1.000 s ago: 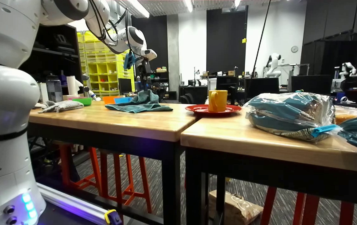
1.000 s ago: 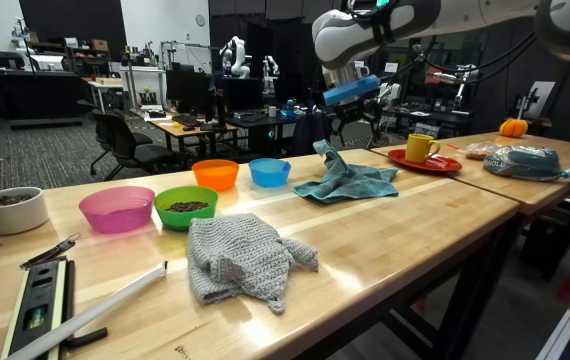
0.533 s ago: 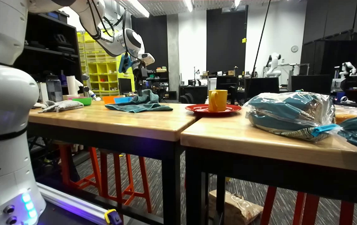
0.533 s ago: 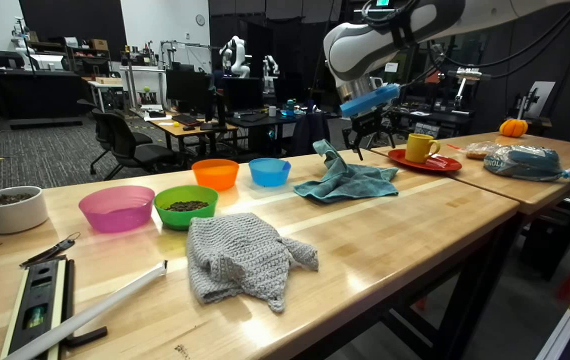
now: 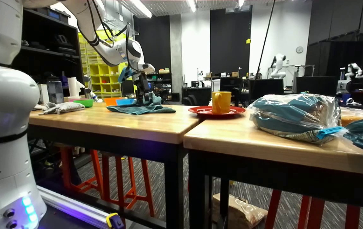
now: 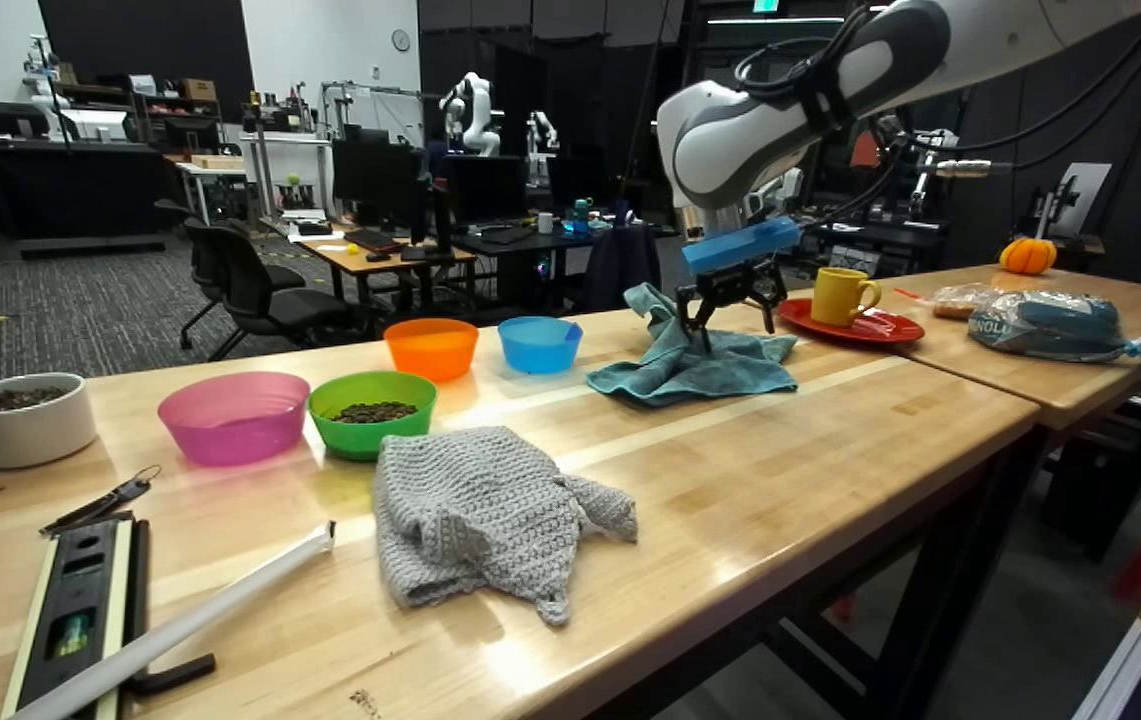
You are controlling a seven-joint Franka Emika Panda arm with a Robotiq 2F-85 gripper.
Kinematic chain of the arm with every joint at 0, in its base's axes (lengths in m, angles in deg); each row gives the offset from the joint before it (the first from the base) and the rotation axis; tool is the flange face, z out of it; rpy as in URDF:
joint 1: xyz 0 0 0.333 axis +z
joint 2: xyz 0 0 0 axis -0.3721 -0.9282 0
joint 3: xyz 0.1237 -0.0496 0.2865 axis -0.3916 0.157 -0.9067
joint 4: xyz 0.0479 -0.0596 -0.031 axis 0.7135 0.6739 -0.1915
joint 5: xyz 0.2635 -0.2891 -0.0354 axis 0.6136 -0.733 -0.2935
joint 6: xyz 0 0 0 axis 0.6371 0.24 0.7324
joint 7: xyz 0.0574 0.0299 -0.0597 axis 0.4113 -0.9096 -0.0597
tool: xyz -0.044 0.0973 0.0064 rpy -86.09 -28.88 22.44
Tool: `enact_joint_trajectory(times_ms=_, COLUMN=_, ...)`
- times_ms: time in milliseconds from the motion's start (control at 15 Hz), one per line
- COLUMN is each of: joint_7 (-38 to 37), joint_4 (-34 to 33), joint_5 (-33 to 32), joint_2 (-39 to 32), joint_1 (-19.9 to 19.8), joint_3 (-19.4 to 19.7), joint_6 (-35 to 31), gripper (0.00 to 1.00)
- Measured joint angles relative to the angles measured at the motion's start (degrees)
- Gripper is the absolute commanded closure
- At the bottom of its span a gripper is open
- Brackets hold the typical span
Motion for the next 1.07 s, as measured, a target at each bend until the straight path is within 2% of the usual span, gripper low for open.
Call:
enact_joint_trajectory(times_ms=533, joint_7=1.8, joint_4=1.4, joint_5=1.4, joint_2=1.0, joint_1=0.0, joint_3=-0.8, joint_6=-7.8, gripper=0.0)
enact_joint_trajectory(times_ms=1067, joint_7=2.3, joint_4=1.2, joint_5=1.4, joint_2=1.9, joint_1=1.0, joint_3=-2.7, joint_6=-10.3, gripper=0.0)
